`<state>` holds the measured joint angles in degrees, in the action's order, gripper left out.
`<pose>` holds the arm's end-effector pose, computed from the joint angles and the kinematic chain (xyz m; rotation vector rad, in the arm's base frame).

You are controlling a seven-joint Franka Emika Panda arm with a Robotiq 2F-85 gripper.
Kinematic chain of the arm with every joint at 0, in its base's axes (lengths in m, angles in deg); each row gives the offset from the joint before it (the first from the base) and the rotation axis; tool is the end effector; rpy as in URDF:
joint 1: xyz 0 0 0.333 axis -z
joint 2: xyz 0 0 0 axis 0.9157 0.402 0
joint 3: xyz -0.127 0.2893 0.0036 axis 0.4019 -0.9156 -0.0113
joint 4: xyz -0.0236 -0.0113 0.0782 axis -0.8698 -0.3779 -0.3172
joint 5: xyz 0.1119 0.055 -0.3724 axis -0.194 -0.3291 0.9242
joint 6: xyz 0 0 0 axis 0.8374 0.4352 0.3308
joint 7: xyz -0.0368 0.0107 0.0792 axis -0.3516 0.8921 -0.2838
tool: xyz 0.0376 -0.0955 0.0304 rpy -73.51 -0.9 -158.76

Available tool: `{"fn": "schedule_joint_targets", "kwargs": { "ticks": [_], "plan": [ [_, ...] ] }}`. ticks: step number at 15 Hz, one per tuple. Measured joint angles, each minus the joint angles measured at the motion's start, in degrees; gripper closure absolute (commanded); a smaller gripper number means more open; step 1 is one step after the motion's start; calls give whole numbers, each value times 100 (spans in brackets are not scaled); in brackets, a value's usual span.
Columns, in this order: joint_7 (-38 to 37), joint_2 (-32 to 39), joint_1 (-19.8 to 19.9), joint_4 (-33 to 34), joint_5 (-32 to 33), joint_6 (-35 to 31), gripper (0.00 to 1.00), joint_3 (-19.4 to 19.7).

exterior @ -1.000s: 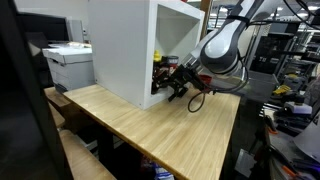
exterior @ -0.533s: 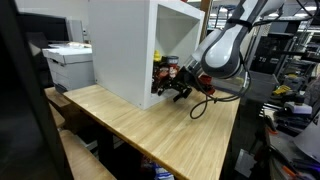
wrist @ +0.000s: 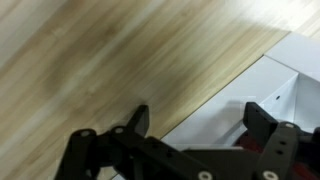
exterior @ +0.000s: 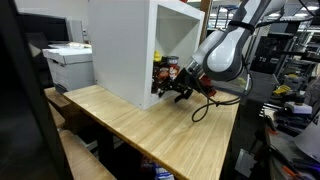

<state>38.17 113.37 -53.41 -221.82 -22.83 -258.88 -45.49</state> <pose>0.4848 0.0907 0.1946 -2.5579 0.9653 -0.5967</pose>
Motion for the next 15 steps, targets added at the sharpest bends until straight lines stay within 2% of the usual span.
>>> {"fn": "schedule_joint_targets", "kwargs": {
  "ticks": [3, 11, 15],
  "plan": [
    [-53, -78, -265, -116, -12, 9, 0, 206],
    [-108, -404, -1346, -628, -491, 128, 0, 1026],
    [-109, -790, -1704, -962, -750, 469, 0, 1279]
  ]
}}
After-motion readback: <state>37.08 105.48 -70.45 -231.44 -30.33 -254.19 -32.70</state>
